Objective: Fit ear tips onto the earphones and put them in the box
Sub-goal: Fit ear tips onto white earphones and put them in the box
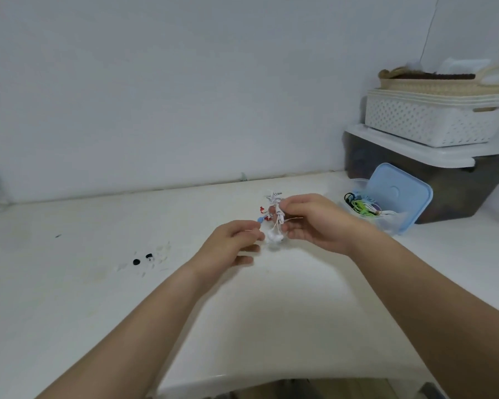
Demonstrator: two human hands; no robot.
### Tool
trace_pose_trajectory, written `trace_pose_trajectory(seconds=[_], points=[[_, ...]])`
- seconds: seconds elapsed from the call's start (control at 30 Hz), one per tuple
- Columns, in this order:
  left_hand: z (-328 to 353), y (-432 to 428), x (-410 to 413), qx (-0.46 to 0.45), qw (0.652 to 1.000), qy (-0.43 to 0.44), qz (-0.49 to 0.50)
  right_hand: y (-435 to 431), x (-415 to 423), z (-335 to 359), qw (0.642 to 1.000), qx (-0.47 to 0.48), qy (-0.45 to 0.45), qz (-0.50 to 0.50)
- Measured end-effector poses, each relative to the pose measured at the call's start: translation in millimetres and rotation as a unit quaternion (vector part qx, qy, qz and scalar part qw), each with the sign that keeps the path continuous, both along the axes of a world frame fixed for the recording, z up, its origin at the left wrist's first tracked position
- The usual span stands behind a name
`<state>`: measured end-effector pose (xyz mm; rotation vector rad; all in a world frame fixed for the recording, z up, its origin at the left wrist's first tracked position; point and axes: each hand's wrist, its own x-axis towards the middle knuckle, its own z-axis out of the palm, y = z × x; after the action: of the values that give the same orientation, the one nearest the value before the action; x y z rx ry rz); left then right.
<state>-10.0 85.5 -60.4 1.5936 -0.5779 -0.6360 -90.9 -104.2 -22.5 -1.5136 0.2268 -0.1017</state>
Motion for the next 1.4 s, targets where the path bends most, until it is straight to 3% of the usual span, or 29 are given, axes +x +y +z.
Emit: trace_pose_trajectory(seconds=[0.07,0.17,0.27,0.4,0.53,0.7,0.77,0.87,0.93,1.03,1.2,1.4], points=[[3,3,-4,-0.060,0.992,0.104,-0.030,12,8,1,0.999,0.048,-0.012,0.007],[5,12,-4,-0.131,0.975,0.177,-0.035,28,18,-1,0.996,0.087,-0.017,0.016],[2,22,4,-0.163,0.968,0.189,-0.010,39,26,-4,0.992,0.125,-0.021,0.022],[-9,40,26,-0.133,0.978,0.145,0.062,55,41,-14,0.992,0.123,-0.008,0.016],[-15,53,43,-0.086,0.988,0.072,0.110,62,51,-30,0.999,-0.031,0.035,0.010],[-27,50,47,-0.016,0.992,-0.038,0.121,63,55,-46,0.977,-0.201,0.066,0.005],[-31,46,45,0.006,0.991,-0.075,0.111,59,58,-46,0.948,-0.312,0.061,-0.014],[-34,42,42,0.016,0.989,-0.101,0.104,54,61,-43,0.875,-0.479,0.055,-0.049],[-33,41,40,0.028,0.985,-0.129,0.111,54,61,-41,0.856,-0.514,0.015,-0.058],[-34,40,40,0.024,0.982,-0.140,0.127,58,60,-40,0.889,-0.455,-0.041,-0.020],[-33,41,38,-0.006,0.976,-0.161,0.144,62,66,-49,0.918,-0.396,-0.019,0.001],[-28,37,33,0.024,0.961,-0.227,0.159,62,70,-42,0.951,-0.310,-0.006,-0.010]])
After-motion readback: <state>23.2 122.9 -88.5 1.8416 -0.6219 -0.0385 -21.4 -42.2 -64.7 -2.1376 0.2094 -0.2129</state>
